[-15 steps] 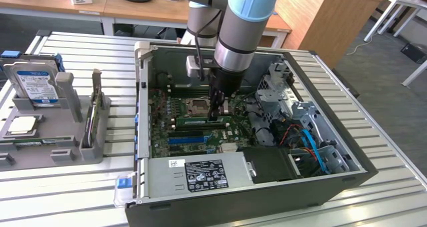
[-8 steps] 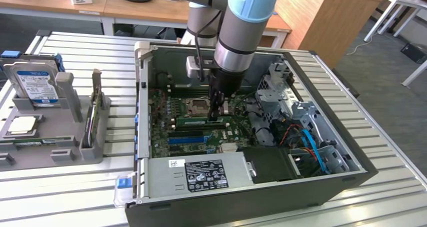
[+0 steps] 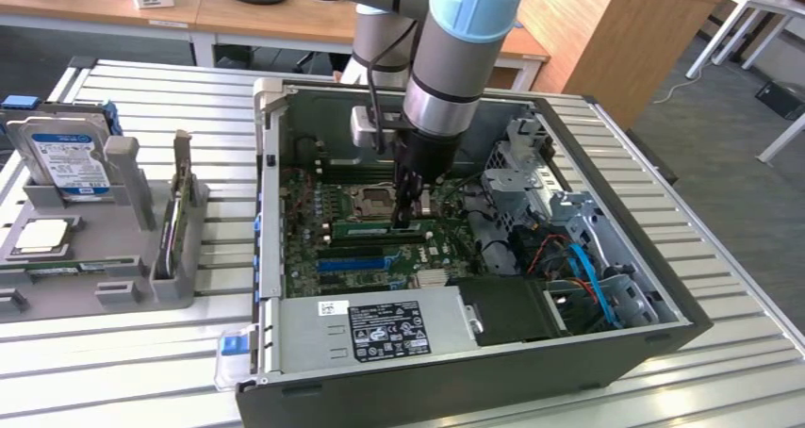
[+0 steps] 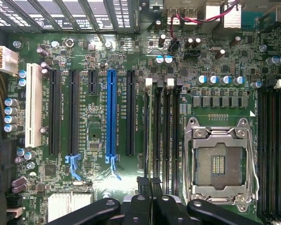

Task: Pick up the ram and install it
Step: 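Insert the ram into the slot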

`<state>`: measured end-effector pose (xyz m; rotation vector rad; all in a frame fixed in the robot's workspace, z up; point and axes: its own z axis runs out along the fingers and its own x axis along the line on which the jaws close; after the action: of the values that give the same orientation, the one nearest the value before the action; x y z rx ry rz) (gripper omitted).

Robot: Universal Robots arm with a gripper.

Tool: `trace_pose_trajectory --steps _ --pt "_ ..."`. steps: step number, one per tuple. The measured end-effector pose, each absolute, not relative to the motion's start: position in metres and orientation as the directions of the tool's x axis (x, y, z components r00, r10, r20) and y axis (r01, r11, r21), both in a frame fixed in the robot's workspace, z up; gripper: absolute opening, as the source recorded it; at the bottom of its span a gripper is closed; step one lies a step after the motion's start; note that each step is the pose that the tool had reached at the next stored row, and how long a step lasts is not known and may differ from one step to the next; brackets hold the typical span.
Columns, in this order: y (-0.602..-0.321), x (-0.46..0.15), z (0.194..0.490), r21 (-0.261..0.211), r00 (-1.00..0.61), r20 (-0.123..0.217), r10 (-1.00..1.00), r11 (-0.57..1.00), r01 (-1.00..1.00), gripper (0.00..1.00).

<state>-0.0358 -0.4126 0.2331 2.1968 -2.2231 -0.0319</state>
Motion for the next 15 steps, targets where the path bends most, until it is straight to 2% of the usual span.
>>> trace_pose_trajectory --steps 15 --pt "-0.4126 -0.0359 0.2315 0.026 -0.012 -0.002 -1.0 0.012 -1.0 0.12"
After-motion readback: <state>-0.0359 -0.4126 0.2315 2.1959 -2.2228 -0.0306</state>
